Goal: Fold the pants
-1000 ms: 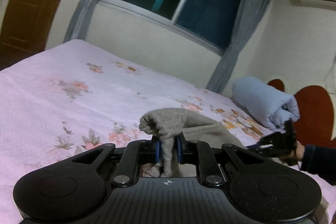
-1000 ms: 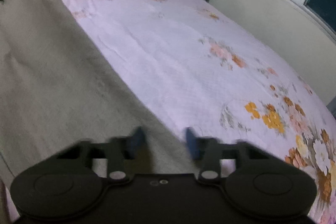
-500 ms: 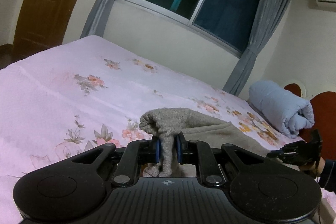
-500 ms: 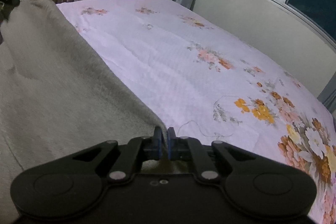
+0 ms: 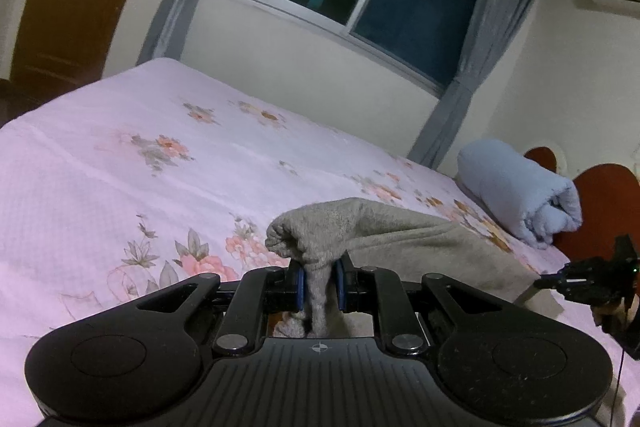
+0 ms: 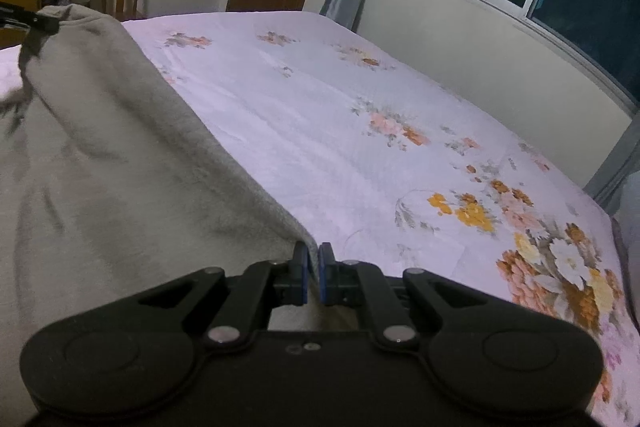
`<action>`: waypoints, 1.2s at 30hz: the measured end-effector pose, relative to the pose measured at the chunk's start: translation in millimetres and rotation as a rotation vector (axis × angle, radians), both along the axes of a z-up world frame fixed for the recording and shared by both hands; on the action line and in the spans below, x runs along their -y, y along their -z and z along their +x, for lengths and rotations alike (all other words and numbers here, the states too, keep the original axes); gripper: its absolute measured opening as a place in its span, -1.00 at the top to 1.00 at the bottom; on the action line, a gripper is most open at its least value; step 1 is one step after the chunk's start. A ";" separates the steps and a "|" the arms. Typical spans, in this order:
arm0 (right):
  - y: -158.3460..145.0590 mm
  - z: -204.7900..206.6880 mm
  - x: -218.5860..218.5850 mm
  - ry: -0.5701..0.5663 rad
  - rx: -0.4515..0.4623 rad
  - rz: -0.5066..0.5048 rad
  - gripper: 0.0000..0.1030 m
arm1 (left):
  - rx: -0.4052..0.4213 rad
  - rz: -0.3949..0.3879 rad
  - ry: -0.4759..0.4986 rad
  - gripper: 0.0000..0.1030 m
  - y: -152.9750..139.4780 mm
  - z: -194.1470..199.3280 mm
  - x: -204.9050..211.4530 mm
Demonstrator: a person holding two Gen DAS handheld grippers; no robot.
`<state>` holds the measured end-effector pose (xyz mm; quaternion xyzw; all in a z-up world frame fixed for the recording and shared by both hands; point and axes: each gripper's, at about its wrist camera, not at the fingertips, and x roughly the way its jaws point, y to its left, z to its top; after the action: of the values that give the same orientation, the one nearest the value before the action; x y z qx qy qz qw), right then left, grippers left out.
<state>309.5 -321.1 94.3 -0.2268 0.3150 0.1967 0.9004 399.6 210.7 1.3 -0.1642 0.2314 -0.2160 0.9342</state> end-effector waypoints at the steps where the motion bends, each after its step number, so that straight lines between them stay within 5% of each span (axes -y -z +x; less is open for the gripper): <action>1: -3.2 -7.2 -1.2 0.004 0.001 -0.002 1.00 | 0.001 0.012 0.007 0.71 -1.5 -1.8 -0.7; 11: -29.3 -127.6 -22.8 0.027 0.042 -0.018 1.00 | 0.034 0.083 0.127 0.71 -7.2 -41.4 -19.3; 13: -23.8 -160.4 -32.2 0.023 0.046 -0.025 1.00 | -0.005 0.096 0.119 0.42 4.4 -53.0 -30.5; 15: -8.2 -191.8 -42.9 0.023 0.042 -0.031 1.00 | -0.092 0.080 0.024 -0.51 18.3 -67.5 -47.3; 20: 46.3 -228.9 -58.6 0.071 -0.026 -0.062 1.00 | -0.309 0.089 -0.151 -0.49 29.6 -123.5 -58.2; 22: 53.9 -230.1 -56.0 0.099 -0.025 -0.039 1.00 | -0.327 0.091 -0.185 -0.31 26.0 -143.6 -51.0; 24: 53.7 -230.4 -52.6 0.128 -0.006 -0.003 1.00 | -0.351 0.011 -0.218 0.23 21.5 -159.4 -45.5; 25: 51.9 -229.7 -51.4 0.138 0.005 0.008 1.00 | -0.360 -0.038 -0.230 0.28 19.9 -164.9 -42.6; 30: 43.0 -235.1 -51.9 0.169 0.042 0.055 1.00 | -0.384 -0.157 -0.251 0.29 18.0 -167.9 -19.1; 36: 48.2 -244.7 -46.6 0.181 0.039 0.085 1.00 | -0.459 -0.080 -0.309 0.29 22.6 -163.9 8.7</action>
<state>64.8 -274.4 46.1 -0.1628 0.3080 0.1231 0.9292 235.7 202.0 -21.3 -0.2789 0.4004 -0.0373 0.8721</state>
